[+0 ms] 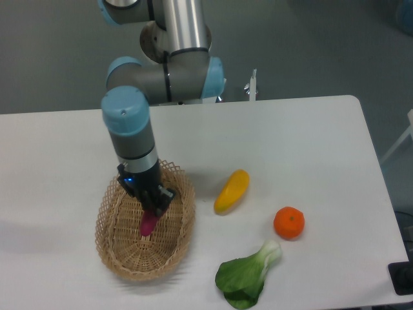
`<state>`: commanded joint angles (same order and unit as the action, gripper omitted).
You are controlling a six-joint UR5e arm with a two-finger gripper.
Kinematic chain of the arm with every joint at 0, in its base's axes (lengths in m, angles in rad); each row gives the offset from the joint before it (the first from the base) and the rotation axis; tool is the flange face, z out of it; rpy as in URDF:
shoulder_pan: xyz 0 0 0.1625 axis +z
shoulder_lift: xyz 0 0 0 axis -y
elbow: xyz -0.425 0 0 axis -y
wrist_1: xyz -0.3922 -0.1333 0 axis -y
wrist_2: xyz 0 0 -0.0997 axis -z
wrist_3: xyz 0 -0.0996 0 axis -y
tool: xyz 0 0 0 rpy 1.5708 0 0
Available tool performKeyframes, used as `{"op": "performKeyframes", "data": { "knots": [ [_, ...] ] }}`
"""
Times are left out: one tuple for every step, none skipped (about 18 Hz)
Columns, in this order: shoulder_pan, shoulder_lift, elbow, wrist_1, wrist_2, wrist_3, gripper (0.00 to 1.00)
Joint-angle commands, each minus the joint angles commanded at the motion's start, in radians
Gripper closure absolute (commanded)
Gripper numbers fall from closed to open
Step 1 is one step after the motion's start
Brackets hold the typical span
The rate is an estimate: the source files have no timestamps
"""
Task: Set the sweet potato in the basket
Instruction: 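Lower the sweet potato into the basket and open the gripper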
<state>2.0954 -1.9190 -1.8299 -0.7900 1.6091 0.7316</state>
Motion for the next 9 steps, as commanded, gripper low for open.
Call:
{"op": "performKeyframes", "data": {
  "knots": [
    [0.000, -0.003, -0.005, 0.000, 0.002, 0.018, 0.80],
    [0.000, -0.006, -0.006, 0.000, 0.002, 0.031, 0.79],
    [-0.002, -0.012, -0.005, 0.000, 0.002, 0.034, 0.78],
    [-0.002, -0.015, -0.003, 0.000, 0.002, 0.034, 0.77],
    [0.000, -0.017, -0.005, 0.000, 0.003, 0.034, 0.75],
    [0.000, -0.017, -0.003, 0.000, 0.008, 0.034, 0.72],
    [-0.002, -0.017, 0.000, 0.002, 0.008, 0.035, 0.64],
    [-0.002, -0.020, 0.003, 0.003, 0.009, 0.034, 0.44],
    [0.000, -0.023, 0.006, 0.003, 0.017, 0.032, 0.22]
  ]
}}
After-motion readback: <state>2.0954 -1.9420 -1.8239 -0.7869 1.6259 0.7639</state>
